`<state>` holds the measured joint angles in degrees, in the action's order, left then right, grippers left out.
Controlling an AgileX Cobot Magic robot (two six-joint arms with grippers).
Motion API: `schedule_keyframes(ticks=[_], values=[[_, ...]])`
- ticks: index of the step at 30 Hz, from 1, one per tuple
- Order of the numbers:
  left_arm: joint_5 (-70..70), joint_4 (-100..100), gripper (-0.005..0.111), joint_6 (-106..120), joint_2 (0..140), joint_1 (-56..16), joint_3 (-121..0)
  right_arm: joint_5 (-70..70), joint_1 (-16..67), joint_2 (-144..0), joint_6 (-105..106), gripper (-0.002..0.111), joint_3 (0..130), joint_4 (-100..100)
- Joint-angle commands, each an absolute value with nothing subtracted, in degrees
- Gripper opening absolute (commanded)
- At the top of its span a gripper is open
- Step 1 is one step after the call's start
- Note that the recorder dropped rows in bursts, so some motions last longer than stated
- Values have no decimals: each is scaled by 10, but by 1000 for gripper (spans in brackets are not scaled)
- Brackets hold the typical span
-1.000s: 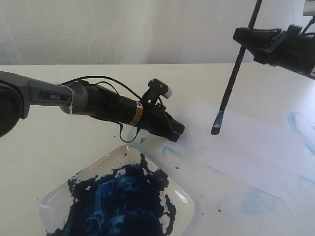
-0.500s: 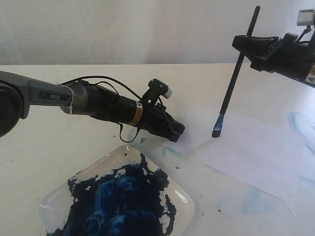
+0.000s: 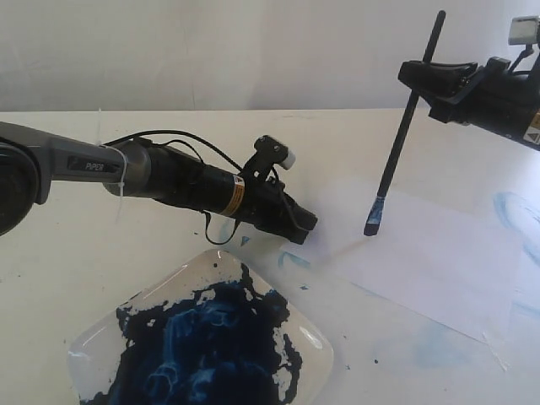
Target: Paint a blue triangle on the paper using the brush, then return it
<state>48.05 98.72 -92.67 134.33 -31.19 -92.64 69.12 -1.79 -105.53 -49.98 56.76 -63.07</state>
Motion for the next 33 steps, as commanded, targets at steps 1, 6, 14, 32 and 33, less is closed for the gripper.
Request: schedule_keyframes(ticks=[1,6,14,32,33], values=[[483,999,0,-929,1344,-310,-926,700,-18,-1056,-493,0,566,-627],[483,999,0,-929,1344,-310,-926,700,-18,-1056,-493,0,566,-627],[483,999,0,-929,1344,-310,-926,700,-18,-1065,-493,0,566,-627],[483,999,0,-929,1344,-310,-926,700,-37,-1075,-493,0,566,-626],[483,999,0,-929,1344,-310,-926,700,-42,-1075,-493,0,566,-628]])
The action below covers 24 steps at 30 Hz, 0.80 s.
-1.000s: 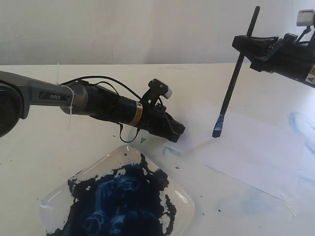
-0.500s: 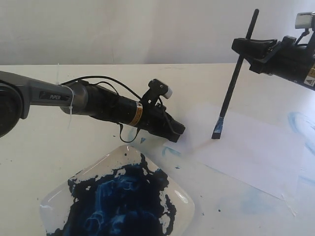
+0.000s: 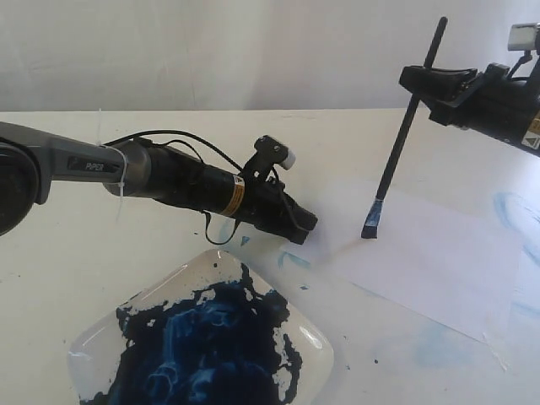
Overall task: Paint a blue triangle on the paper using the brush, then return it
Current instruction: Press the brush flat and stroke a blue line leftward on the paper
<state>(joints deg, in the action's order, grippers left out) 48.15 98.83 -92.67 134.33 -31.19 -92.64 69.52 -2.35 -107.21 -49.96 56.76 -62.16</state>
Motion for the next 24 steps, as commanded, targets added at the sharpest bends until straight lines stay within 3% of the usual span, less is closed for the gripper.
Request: schedule_keyframes(ticks=[1,24], values=[[483,999,0,-929,1344,-310,-926,700,-46,-1075,-493,0,566,-628],[482,999,0,-929,1344,-310,-926,700,-132,-1075,-493,0,566,-641]])
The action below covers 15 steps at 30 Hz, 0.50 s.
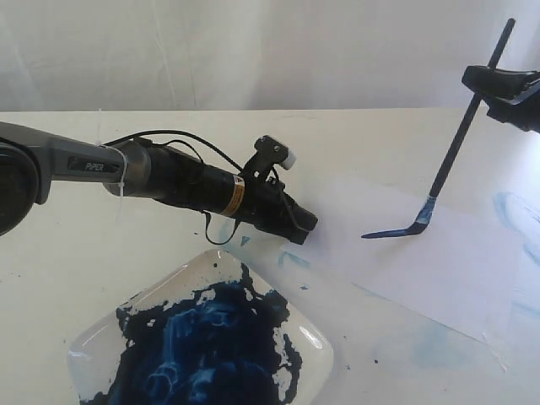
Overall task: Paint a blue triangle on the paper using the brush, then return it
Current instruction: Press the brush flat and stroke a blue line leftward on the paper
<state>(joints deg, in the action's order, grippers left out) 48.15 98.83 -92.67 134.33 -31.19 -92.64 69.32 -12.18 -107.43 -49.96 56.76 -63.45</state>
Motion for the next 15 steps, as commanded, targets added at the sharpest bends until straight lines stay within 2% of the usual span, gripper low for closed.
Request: schedule_keyframes(ticks=[1,15], values=[[482,999,0,-929,1344,-310,-926,700,-132,-1075,-493,0,566,-641],[482,999,0,-929,1344,-310,-926,700,-138,-1074,-493,0,566,-643]])
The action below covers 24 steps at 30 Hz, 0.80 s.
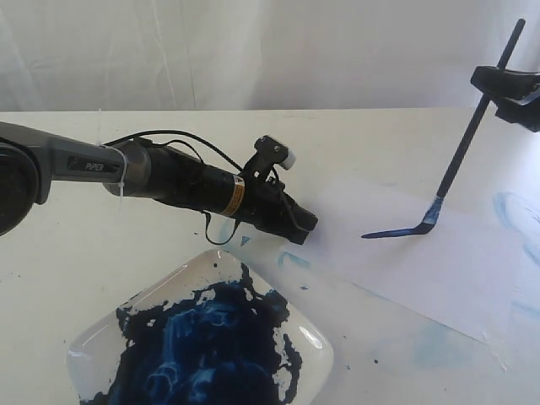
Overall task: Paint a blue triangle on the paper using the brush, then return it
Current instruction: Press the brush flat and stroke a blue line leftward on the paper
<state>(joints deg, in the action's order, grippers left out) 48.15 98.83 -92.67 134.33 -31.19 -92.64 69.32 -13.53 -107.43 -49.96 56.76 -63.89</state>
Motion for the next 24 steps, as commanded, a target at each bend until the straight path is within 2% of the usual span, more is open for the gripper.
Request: schedule_keyframes(ticks=[1,20,24], values=[[482,999,0,-929,1344,-310,-926,700,-138,-1073,-493,0,566,-643],[488,999,0,-929,1344,-310,-926,700,-137,-929,-562,0,566,-688],[488,999,0,-929,1344,-310,-926,667,-87,-887,-601,0,552,-695]])
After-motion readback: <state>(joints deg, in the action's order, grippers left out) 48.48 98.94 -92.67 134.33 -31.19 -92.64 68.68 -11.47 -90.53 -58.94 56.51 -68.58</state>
